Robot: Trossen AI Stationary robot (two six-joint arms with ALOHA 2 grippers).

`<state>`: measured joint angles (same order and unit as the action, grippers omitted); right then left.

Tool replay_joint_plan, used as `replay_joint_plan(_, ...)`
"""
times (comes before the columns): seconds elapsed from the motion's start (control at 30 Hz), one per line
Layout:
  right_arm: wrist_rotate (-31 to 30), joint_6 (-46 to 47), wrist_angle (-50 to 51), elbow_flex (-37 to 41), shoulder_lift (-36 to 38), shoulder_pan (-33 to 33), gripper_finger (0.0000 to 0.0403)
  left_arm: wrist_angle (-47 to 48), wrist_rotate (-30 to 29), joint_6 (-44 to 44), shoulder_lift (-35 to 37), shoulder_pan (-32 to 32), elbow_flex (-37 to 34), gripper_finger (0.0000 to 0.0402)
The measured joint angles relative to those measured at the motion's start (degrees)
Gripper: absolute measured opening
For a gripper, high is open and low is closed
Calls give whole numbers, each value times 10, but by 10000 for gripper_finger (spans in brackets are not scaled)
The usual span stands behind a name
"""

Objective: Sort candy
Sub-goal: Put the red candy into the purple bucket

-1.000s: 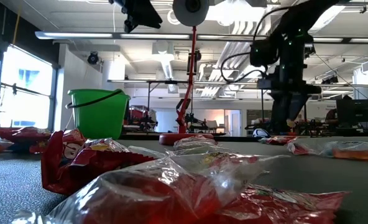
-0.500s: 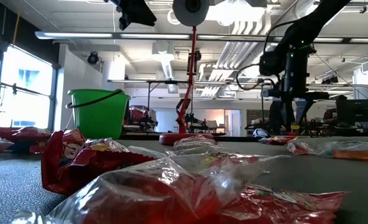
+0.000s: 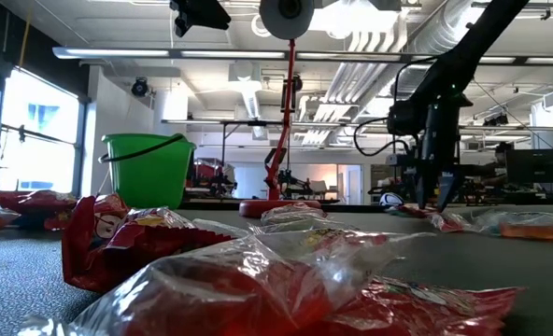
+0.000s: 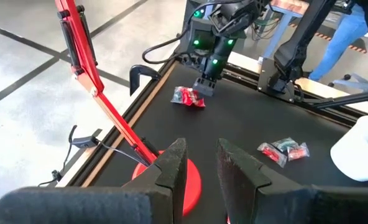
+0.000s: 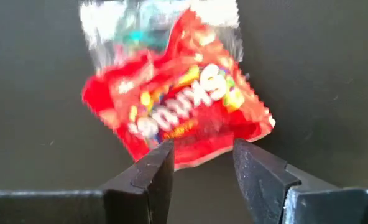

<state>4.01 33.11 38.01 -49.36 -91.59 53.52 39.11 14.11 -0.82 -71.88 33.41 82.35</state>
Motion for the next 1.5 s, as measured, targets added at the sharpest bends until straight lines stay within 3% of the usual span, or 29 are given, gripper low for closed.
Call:
replay_joint_plan(0.67,53,-26,10,-30,1,-22,160,0,0,-15,0,4,0,74)
replay_joint_plan(0.93,-51,-68,23,-83,-1,-37,160,0,0,-15,-1,4,0,74)
replay_joint_plan(1.5,-36,-65,33,-83,-104,-44,160,0,3,-11,-1,4,0,74)
